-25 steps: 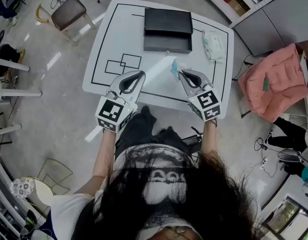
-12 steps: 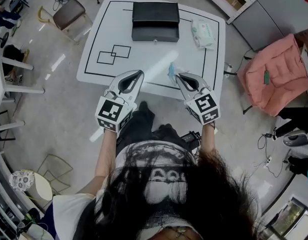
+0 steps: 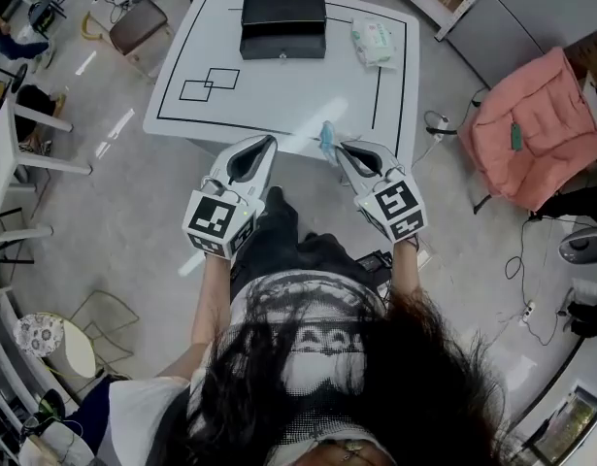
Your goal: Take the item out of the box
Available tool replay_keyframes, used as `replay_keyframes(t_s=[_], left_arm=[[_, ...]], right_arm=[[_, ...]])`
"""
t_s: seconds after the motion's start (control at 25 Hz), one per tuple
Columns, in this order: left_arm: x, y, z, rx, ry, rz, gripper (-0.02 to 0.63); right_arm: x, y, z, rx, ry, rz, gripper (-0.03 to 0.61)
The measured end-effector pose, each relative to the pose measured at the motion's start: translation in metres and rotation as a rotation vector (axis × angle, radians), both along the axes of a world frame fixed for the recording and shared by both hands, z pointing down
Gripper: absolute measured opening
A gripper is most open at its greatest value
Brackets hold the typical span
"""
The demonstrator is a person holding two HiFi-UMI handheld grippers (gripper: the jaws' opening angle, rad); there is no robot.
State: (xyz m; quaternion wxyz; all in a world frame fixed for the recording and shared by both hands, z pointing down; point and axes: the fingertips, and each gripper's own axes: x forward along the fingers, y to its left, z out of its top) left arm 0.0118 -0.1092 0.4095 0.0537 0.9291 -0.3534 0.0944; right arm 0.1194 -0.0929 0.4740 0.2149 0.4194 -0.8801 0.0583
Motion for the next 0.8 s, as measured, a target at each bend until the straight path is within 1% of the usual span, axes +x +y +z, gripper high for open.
replay_keyframes(t_s=[0.32,0.6,0.8], left_arm=[[0.013,0.058,-0.002,0.004,-0.030,-0.026,0.000],[0.016,0.075,-0.005,0.006,-0.047,-0.009,0.000],[0.009,0.081,-0.005,0.000,-0.050,-0.009,0.000]], right_arm=[[0.004,0.050,-0.001,0.008,-0.034,-0.043,0.011],[-0.002,0.068,0.000,-0.006,-0.044,-0.048,0.011],[-0.008,0.070,-0.002,-0.007,-0.044,-0.047,0.011]])
